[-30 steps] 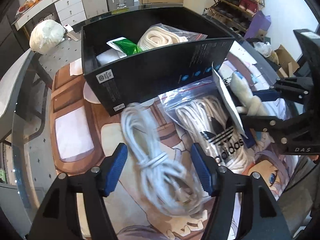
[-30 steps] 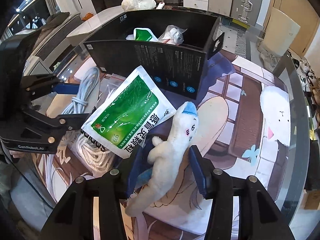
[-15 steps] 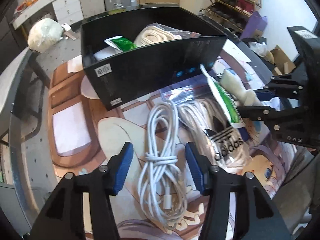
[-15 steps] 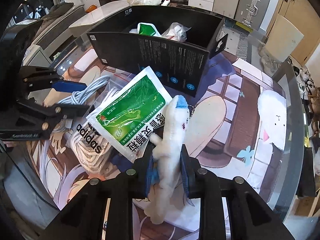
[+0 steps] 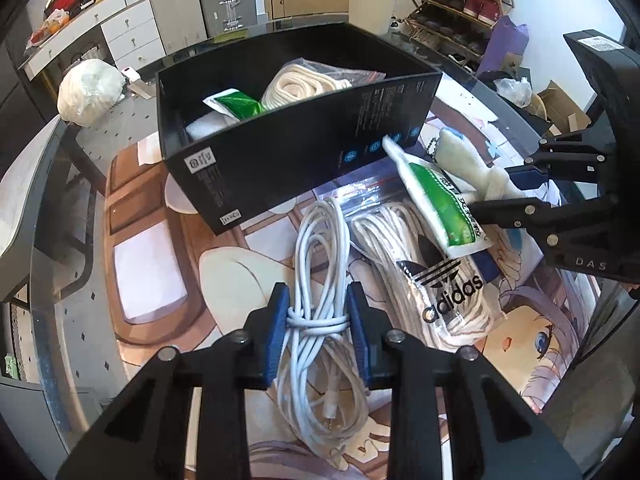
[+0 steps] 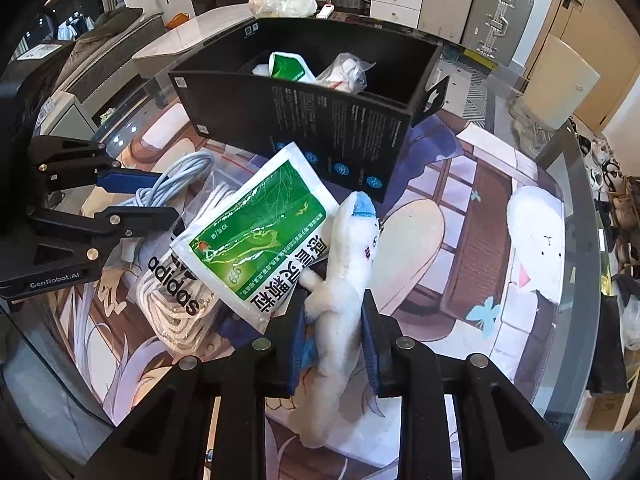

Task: Organize soft objects
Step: 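Lift the cable with the left tool while the right tool lifts the plush toy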

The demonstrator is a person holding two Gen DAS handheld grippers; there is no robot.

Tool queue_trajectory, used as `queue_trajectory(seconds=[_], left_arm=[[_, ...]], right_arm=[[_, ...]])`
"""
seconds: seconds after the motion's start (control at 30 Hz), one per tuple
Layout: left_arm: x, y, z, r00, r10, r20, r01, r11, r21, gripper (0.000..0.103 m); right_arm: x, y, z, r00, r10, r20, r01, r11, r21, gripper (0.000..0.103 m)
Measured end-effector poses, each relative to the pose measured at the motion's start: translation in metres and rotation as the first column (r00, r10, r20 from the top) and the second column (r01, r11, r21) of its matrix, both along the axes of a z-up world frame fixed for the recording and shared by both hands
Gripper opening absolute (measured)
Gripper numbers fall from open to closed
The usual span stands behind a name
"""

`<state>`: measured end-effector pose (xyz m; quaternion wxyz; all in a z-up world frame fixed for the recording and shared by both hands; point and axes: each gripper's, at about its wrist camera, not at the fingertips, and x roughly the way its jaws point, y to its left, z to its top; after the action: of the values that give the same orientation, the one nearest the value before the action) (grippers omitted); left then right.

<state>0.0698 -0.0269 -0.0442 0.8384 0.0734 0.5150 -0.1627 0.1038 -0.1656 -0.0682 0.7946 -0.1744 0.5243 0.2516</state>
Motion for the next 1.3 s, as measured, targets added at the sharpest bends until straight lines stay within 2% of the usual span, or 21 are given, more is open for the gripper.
queue_trajectory(seconds=[0.17,0.3,0.43,0.53,0.67,0.77,0.87,0.97,1.1,1.2,1.3], left_arm=[[-0.003,0.002,0.009,0.999,0.009,0.041,-0.009,1.0,-0.012,0.028],[-0.009,0.006,0.028,0.987,0.026,0.157,-0.025,1.0,-0.013,0.028],[-0.017,0.009,0.048,0.965,0.037,0.258,-0.023,0.998,-0.057,0.028],[-0.025,0.012,0.062,0.935,0.052,0.351,-0.034,0.998,-0.057,0.028],[-0.033,0.016,0.076,0.9,0.067,0.43,-0.028,0.995,-0.095,0.028],[-0.041,0.02,0.089,0.861,0.074,0.504,-0.012,0.992,-0.125,0.028],[-0.049,0.024,0.098,0.823,0.089,0.561,-0.006,0.989,-0.148,0.028],[-0.056,0.029,0.107,0.775,0.108,0.623,-0.011,0.987,-0.158,0.028],[-0.061,0.035,0.115,0.738,0.129,0.663,-0.009,0.984,-0.18,0.028],[-0.069,0.042,0.12,0.698,0.145,0.701,-0.005,0.98,-0.197,0.028],[-0.07,0.042,0.124,0.682,0.142,0.717,0.007,0.98,-0.201,0.028]], right_arm=[[-0.001,-0.002,0.011,1.0,-0.011,0.029,0.01,0.999,0.037,0.025],[-0.004,0.0,0.019,0.999,0.004,0.054,-0.007,0.998,0.067,0.025],[-0.008,0.0,0.037,0.992,0.002,0.126,-0.016,0.994,0.112,0.025],[-0.015,0.001,0.055,0.977,0.006,0.214,-0.042,0.986,0.161,0.025],[-0.021,0.0,0.072,0.953,-0.012,0.302,-0.055,0.975,0.213,0.025],[-0.03,-0.002,0.084,0.929,-0.02,0.369,-0.079,0.965,0.252,0.025],[-0.042,-0.003,0.1,0.892,-0.025,0.452,-0.12,0.949,0.29,0.025],[-0.054,-0.005,0.111,0.849,-0.047,0.527,-0.148,0.935,0.322,0.025],[-0.069,-0.004,0.117,0.799,-0.068,0.598,-0.184,0.918,0.35,0.025],[-0.084,-0.002,0.118,0.753,-0.102,0.65,-0.187,0.913,0.362,0.025],[-0.09,-0.001,0.119,0.734,-0.121,0.669,-0.184,0.912,0.366,0.025]])
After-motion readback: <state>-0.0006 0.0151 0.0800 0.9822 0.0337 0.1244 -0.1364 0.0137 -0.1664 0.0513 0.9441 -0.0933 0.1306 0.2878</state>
